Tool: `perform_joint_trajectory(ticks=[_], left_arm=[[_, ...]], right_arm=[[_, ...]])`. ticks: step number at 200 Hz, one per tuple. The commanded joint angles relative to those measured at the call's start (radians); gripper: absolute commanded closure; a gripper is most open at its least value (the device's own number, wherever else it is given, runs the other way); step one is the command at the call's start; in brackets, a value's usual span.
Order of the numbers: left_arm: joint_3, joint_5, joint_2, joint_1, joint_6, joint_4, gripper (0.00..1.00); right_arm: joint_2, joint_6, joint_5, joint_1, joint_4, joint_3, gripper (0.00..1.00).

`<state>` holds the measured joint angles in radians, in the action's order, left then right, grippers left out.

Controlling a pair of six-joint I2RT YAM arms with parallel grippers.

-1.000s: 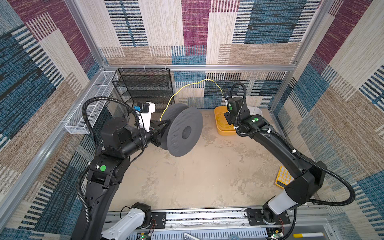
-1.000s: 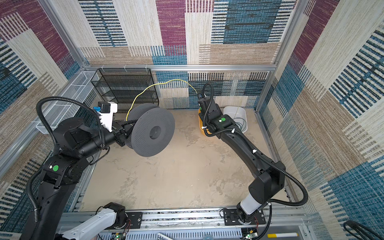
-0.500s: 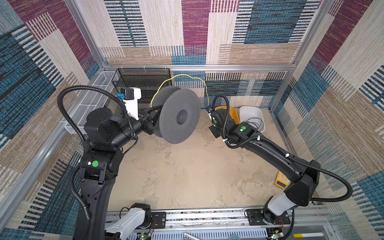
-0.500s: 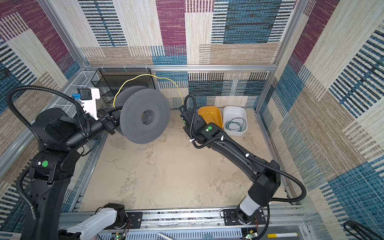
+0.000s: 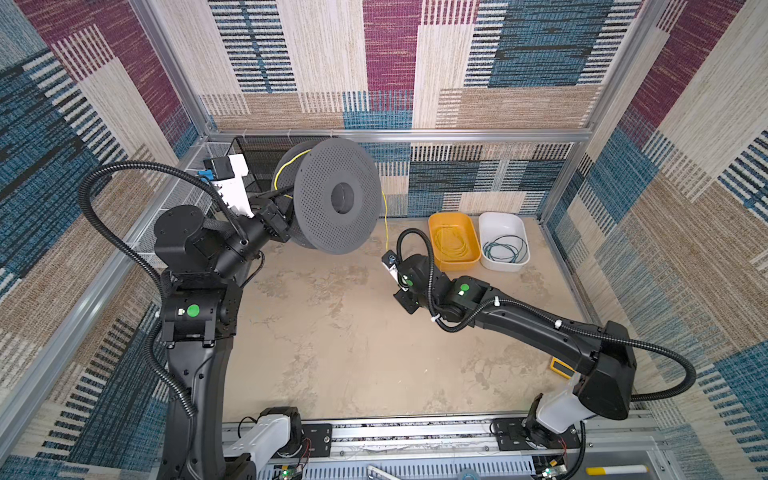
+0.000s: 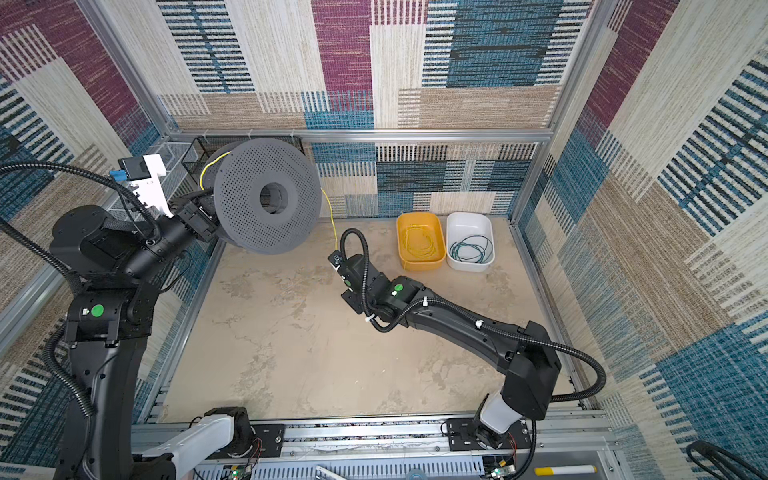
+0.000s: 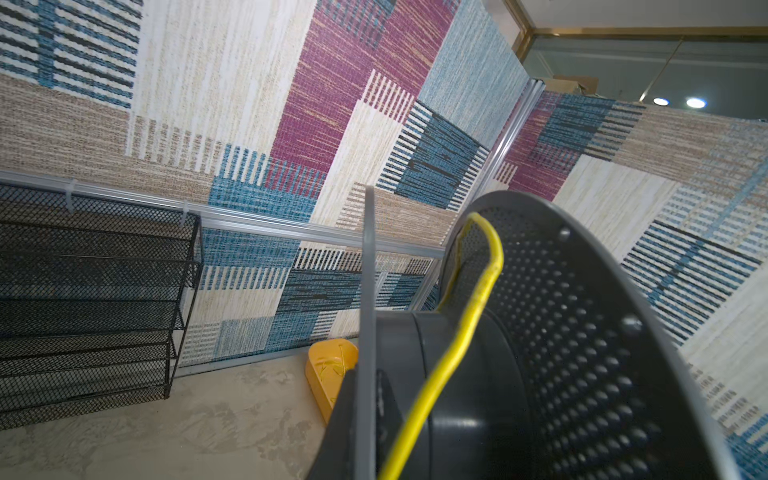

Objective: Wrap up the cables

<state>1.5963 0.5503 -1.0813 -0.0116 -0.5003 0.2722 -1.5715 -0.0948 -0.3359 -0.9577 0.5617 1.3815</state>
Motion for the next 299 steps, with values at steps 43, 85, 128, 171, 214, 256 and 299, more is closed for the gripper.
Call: perform_joint_trajectory(ticks=[43,85,128,171,214,256,299], left_arm=[[-0.059,-0.218,-0.038,-0.013,-0.077,-0.147,1.00],[-0.127,-0.335,-0.055,-0.013,-0.076,-0.162,1.00],[-0.184,-0.416,-0.065,-0.013,-0.072,-0.195,1.00],[-0.243,-0.469,-0.087,-0.013,-0.063,-0.217,1.00],[-0.298,-0.499,-0.107,-0.009,-0.057,-0.215,1.00],[-0.333,-0.532,-0.127,0.003,-0.029,-0.185,1.00],[-0.370,-0.581,-0.152,0.048,0.039,-0.158,1.00]], right_arm=[[-0.009,0.023,0.102,-0.136,-0.113,-0.041,1.00],[0.000,0.019,0.163,-0.192,-0.147,-0.049,1.00],[0.059,0.012,0.166,-0.215,-0.223,-0.119,1.00],[0.150,-0.003,0.212,-0.216,-0.284,-0.200,1.00],[0.203,-0.045,0.199,-0.240,-0.302,-0.235,1.00],[0.254,-0.078,0.149,-0.250,-0.294,-0.235,1.00],[0.265,-0.137,0.027,-0.251,-0.267,-0.209,1.00]])
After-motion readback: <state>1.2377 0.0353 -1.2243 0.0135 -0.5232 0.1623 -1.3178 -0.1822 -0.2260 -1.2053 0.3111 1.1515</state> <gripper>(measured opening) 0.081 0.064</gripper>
